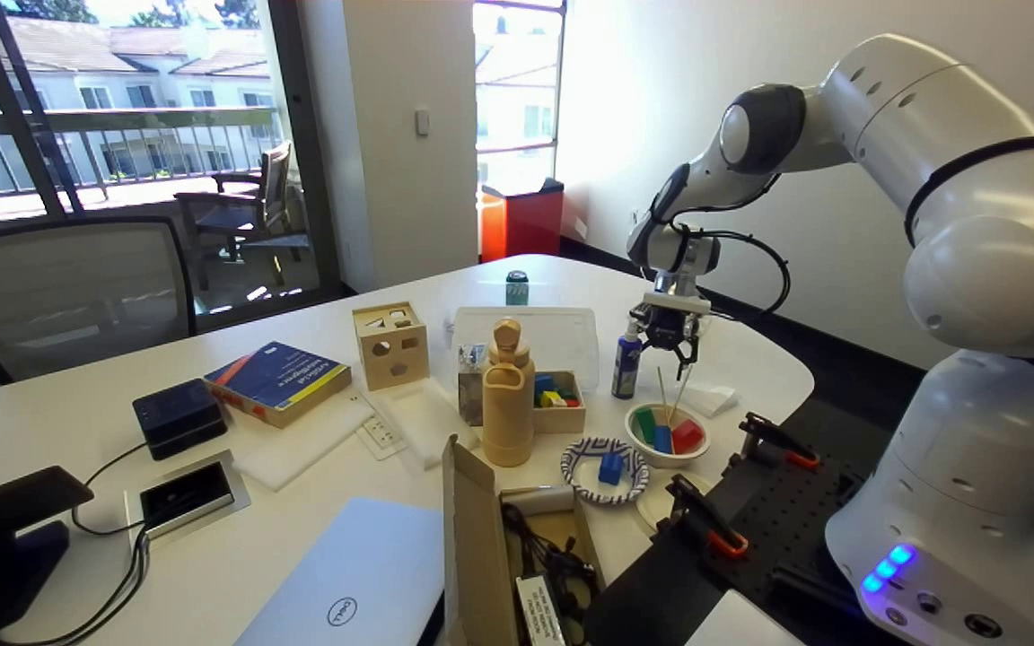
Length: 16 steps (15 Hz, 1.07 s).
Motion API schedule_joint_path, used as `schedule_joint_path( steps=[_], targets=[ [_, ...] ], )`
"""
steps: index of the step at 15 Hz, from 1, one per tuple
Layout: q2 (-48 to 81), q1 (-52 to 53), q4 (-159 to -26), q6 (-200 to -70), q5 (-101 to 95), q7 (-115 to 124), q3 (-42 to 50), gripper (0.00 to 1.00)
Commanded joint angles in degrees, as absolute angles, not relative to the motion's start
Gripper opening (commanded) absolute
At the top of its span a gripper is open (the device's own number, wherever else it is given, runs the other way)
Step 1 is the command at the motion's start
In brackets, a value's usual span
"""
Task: Put the clear cup on the blue bottle
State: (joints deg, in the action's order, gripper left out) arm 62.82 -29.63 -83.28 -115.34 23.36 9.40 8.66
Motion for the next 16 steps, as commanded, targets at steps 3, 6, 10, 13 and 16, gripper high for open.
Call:
schedule_joint_path(
  steps=[3,6,10,13,16],
  targets=[
    [60.80,-28.22,-85.94,-119.67,24.19,9.69,8.93,1.00],
    [60.88,-27.66,-85.82,-120.95,23.89,10.03,9.01,1.00],
    [60.83,-27.21,-85.76,-121.01,23.62,10.30,9.13,0.90],
    [60.97,-26.99,-85.61,-121.14,23.50,10.46,9.25,0.63],
    [61.02,-27.05,-85.61,-121.21,23.52,10.37,9.21,0.48]
  ],
)
